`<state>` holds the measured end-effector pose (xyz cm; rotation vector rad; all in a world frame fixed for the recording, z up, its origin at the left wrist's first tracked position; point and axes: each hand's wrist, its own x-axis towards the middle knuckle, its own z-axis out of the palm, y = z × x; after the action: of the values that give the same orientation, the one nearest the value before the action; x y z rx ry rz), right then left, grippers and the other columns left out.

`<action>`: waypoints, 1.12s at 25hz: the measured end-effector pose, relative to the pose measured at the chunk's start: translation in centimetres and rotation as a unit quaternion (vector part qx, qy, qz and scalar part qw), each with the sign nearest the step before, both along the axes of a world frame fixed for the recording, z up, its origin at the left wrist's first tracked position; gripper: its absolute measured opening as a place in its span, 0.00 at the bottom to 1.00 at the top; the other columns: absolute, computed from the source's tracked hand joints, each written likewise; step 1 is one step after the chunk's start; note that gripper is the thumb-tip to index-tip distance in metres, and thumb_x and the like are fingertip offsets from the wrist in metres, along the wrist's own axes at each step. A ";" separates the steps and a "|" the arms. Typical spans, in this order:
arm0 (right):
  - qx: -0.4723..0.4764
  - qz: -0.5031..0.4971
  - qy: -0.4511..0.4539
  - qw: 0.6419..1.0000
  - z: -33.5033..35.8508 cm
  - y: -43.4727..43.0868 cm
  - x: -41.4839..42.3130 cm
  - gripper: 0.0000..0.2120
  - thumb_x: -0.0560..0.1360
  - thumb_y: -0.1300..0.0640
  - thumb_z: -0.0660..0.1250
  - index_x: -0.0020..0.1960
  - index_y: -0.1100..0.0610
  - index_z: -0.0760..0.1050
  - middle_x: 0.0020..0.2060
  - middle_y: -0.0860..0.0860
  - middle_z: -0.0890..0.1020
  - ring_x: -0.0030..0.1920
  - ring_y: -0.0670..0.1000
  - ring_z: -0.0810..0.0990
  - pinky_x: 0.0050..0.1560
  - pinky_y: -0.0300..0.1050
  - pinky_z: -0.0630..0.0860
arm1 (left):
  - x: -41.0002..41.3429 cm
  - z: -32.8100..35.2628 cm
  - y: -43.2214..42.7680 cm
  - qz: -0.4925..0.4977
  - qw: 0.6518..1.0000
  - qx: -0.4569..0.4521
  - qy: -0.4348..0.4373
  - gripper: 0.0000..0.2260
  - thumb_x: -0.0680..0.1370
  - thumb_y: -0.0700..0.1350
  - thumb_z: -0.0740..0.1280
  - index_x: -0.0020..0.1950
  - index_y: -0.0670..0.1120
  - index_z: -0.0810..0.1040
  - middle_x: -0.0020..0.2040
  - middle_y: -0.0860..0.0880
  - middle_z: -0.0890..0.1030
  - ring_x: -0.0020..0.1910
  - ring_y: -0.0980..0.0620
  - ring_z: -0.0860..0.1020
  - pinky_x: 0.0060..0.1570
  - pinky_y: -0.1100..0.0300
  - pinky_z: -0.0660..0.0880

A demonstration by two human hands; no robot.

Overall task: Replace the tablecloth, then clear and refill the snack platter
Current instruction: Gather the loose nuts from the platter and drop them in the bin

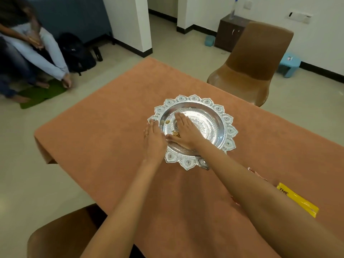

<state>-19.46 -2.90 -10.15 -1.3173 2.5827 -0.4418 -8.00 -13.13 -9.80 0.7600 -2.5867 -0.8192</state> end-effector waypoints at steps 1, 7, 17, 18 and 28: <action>-0.018 0.009 0.012 1.000 -0.1 -0.5 -0.1 0.47 0.72 0.28 0.45 0.77 0.62 0.48 0.75 0.60 0.55 0.76 0.57 0.52 0.75 0.55 0.51 | 0.0 0.0 0.0 -0.001 1.000 -0.003 0.006 0.20 0.81 0.37 0.56 0.73 0.35 0.62 0.74 0.36 0.62 0.75 0.38 0.57 0.75 0.48 0.52; -0.098 0.075 0.088 0.988 0.1 -1.9 -0.4 0.22 0.76 0.46 0.51 0.57 0.60 0.72 0.51 0.58 0.72 0.47 0.54 0.69 0.49 0.52 0.69 | 0.1 -0.4 0.2 0.000 0.999 -0.003 0.046 0.19 0.81 0.38 0.56 0.72 0.35 0.64 0.74 0.36 0.63 0.75 0.38 0.57 0.74 0.49 0.54; 0.036 0.022 0.120 0.992 2.1 -2.3 1.7 0.12 0.82 0.57 0.52 0.53 0.64 0.70 0.45 0.60 0.78 0.40 0.61 0.79 0.35 0.47 0.65 | -0.2 -0.4 0.6 0.039 0.998 -0.046 0.000 0.19 0.81 0.37 0.56 0.72 0.38 0.65 0.75 0.39 0.62 0.75 0.40 0.57 0.74 0.45 0.47; 0.033 0.002 0.086 0.996 2.5 -2.4 1.7 0.11 0.82 0.58 0.52 0.50 0.64 0.70 0.42 0.59 0.78 0.38 0.60 0.79 0.34 0.46 0.65 | -0.1 -0.2 0.7 0.043 0.998 -0.046 -0.002 0.19 0.80 0.37 0.56 0.72 0.38 0.65 0.75 0.40 0.62 0.76 0.40 0.56 0.74 0.45 0.44; -0.522 -0.324 -0.604 0.507 7.3 7.4 -1.0 0.17 0.81 0.57 0.56 0.34 0.55 0.64 0.20 0.45 0.63 0.17 0.41 0.57 0.14 0.33 0.54 | -2.7 3.4 2.4 -0.108 0.987 -0.095 -0.074 0.24 0.79 0.48 0.64 0.73 0.41 0.64 0.66 0.41 0.70 0.63 0.40 0.71 0.59 0.48 0.69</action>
<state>-20.46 4.53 -2.81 0.2476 1.1884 -2.2209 -10.72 -10.70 -6.36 0.5090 -2.8672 -0.5791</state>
